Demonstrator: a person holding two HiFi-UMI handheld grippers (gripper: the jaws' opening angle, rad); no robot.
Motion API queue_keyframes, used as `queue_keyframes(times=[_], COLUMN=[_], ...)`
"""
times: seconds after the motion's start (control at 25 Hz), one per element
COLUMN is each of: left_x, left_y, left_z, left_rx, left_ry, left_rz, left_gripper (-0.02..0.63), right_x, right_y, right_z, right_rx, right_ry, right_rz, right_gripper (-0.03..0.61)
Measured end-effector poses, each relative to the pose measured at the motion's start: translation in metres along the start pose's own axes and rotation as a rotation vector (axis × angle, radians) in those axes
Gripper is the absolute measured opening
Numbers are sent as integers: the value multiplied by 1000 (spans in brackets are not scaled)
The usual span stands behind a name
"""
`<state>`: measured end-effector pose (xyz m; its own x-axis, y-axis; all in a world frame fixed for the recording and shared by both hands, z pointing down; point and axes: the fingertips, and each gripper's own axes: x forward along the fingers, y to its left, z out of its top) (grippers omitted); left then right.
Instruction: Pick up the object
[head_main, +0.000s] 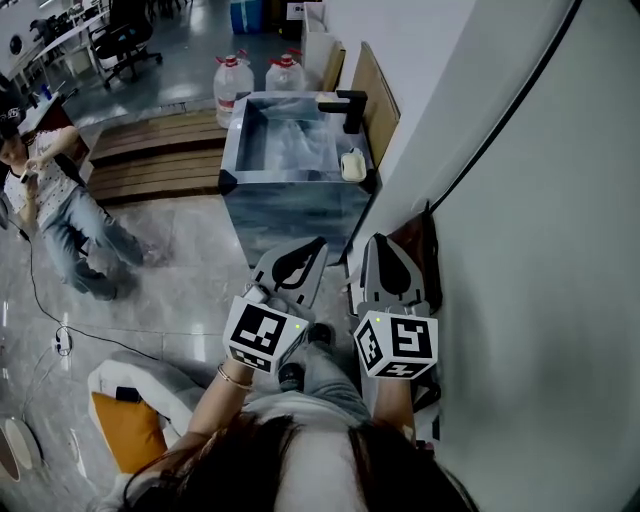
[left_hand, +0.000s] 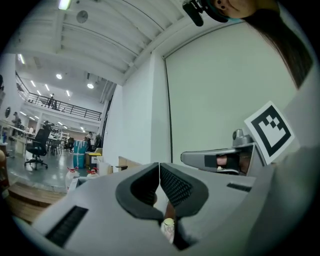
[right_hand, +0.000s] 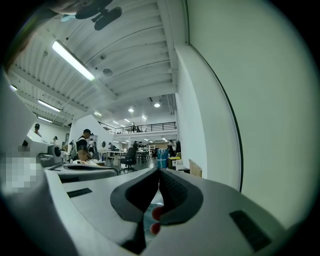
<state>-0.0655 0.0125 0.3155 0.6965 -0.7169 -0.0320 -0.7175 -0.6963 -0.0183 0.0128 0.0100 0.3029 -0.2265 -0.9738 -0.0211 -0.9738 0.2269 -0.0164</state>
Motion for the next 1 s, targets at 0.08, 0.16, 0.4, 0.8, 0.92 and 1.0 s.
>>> queue_keyframes(times=[0.08,0.16,0.4,0.8,0.92,1.0], left_x=[8,17,50,111,129,139], left_y=[1,3,16,42,49,54], left_z=[-3,-6,-10,-18,-21,-22], left_rx=[-2,-1,3,3,3,6], left_ry=[6,14,22,44,51,54], left_rz=[-11,-15,-24,-44,-47,-47], left_gripper=[9,9,9,9,9,9], right_x=[5,13,43,99,116,126], right_y=[-6,-12,-29,-64,-76,-81], right_z=[-1,-3,-9,-23,-27,-29], right_rx=[0,5,-2,-12,-11,-13], right_ry=[-1,-1,17,60,73,82], right_rz=[-6,-4,1,-6,-8,-7], right_gripper=[26,26,26,26,26,26])
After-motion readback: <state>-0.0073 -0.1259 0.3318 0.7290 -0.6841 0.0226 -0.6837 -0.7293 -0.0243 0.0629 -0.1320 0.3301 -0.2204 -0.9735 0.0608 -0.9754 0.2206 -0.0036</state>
